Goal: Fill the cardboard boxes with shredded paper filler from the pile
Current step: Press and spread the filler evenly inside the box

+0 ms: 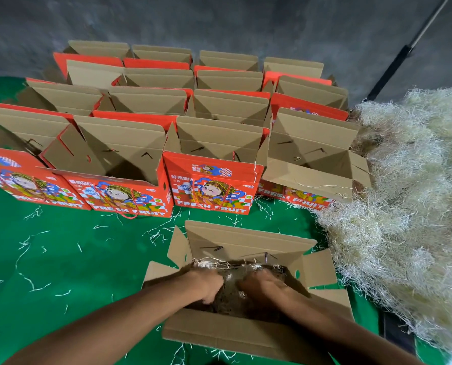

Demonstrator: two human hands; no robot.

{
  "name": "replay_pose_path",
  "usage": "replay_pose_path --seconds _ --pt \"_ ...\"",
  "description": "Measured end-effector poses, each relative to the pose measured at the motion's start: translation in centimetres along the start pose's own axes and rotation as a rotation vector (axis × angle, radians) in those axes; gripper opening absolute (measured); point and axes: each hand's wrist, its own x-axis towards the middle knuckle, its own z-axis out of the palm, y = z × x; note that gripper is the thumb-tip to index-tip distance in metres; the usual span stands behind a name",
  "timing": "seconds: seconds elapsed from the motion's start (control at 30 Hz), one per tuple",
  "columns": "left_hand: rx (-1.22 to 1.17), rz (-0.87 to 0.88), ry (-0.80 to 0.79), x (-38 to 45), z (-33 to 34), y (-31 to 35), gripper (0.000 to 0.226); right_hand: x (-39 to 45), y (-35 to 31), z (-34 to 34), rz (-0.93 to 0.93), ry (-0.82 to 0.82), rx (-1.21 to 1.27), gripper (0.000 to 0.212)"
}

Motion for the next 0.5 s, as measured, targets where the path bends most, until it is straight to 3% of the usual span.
replay_pose_path --seconds 0.1,0.17,0.23,0.3,0.43,0.5 --pt "-0.025 0.021 -0.137 0.2 0.4 0.1 0.022 -0.1 -0.4 0.0 -0.022 -0.221 0.025 0.035" --pt "-0.064 0.013 -0.036 0.2 0.0 0.2 0.020 0.2 0.4 -0.4 0.063 -0.158 0.071 0.038" --pt "-0.119 0.004 0.129 0.4 -0.7 0.4 0.029 0.8 1.0 -1.4 0.126 0.013 0.120 0.039" --pt "-0.165 0.005 0.236 1.0 -1.1 0.7 0.036 1.8 1.2 -1.6 0.148 0.018 0.047 0.036" --pt "-0.021 0.022 0.078 1.8 0.1 0.8 0.070 2.0 0.8 -0.8 0.160 -0.050 0.088 0.041" --pt "0.036 0.000 0.046 1.9 0.3 0.6 0.067 1.5 1.2 -0.5 0.155 -0.057 0.055 0.046"
